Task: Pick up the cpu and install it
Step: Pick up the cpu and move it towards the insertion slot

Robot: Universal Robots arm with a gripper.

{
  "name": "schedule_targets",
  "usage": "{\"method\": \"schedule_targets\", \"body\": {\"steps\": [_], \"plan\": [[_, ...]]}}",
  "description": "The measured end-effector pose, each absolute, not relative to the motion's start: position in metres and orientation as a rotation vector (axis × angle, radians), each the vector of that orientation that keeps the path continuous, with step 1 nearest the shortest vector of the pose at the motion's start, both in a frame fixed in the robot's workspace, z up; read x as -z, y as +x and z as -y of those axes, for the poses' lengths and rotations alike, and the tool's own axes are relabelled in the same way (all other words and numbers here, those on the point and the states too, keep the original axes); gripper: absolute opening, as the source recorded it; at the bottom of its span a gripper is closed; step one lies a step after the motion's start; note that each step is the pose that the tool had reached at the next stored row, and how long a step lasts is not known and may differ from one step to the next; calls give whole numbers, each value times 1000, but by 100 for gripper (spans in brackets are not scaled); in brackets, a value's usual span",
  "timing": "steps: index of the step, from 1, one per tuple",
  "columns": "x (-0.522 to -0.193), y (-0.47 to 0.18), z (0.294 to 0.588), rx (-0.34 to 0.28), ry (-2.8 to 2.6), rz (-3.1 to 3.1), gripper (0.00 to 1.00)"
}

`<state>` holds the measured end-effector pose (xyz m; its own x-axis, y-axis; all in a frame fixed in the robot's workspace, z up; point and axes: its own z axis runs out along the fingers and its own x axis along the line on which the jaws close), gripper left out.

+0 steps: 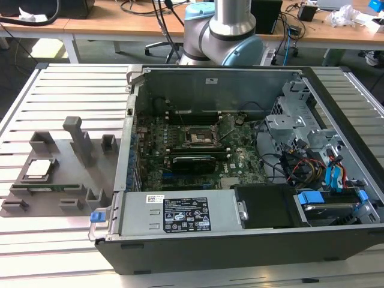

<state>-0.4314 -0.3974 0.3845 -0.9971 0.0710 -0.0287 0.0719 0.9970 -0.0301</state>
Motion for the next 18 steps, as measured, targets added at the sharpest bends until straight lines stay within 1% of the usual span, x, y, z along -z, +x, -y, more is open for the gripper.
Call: {"method": "schedule_targets", "body": {"steps": [3, 18], "plan": [[-384, -431, 397, 32, 108, -3112, 60], [-378, -431, 397, 32, 108, -3112, 60]]}}
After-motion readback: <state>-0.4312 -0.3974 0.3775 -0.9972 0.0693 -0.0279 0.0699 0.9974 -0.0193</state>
